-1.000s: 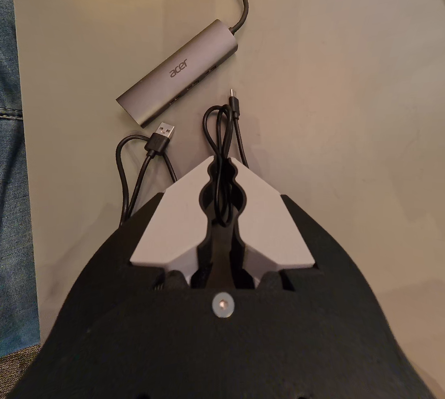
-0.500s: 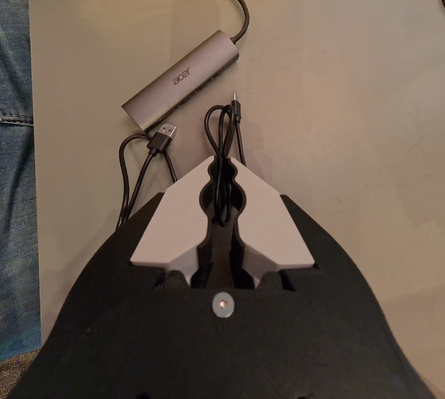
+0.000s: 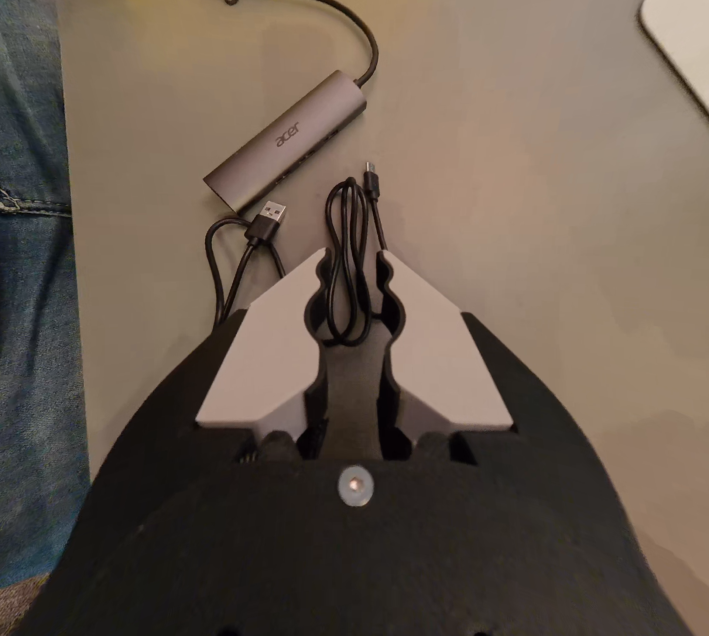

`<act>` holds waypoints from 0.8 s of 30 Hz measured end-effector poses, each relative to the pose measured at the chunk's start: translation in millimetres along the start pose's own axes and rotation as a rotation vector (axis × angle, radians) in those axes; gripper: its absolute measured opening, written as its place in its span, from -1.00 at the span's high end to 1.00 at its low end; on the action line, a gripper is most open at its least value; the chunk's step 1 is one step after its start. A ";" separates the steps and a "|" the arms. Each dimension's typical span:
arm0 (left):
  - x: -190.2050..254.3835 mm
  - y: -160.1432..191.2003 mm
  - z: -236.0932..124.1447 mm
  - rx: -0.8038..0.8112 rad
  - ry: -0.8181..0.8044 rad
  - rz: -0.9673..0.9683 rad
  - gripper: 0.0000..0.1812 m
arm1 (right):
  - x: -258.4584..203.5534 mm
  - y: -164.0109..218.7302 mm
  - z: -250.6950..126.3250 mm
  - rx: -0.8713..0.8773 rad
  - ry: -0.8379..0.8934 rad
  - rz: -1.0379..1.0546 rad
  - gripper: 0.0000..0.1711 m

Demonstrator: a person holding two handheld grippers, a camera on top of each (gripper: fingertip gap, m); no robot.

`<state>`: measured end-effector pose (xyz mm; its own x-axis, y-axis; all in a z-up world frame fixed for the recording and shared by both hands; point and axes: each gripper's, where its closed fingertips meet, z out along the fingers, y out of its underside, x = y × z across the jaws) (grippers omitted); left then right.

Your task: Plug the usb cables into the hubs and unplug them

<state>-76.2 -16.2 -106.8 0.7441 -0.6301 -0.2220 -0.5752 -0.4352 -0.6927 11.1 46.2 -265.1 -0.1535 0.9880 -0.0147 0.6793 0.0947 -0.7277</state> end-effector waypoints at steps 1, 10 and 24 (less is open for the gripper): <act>9.2 -7.9 14.6 0.005 0.025 0.005 1.00 | 1.0 -1.7 -4.0 0.012 0.012 0.001 0.76; 49.9 -26.5 98.8 0.101 0.151 0.082 1.00 | -16.4 -58.7 -62.2 0.373 -0.054 0.030 0.89; 58.9 -27.3 98.6 0.149 0.113 0.268 1.00 | -29.5 -82.0 -70.8 0.496 -0.216 0.069 1.00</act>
<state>16.9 22.0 -168.6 0.5257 -0.7804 -0.3385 -0.6834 -0.1505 -0.7143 10.7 18.0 -156.4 -0.2998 0.9375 -0.1766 0.2809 -0.0901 -0.9555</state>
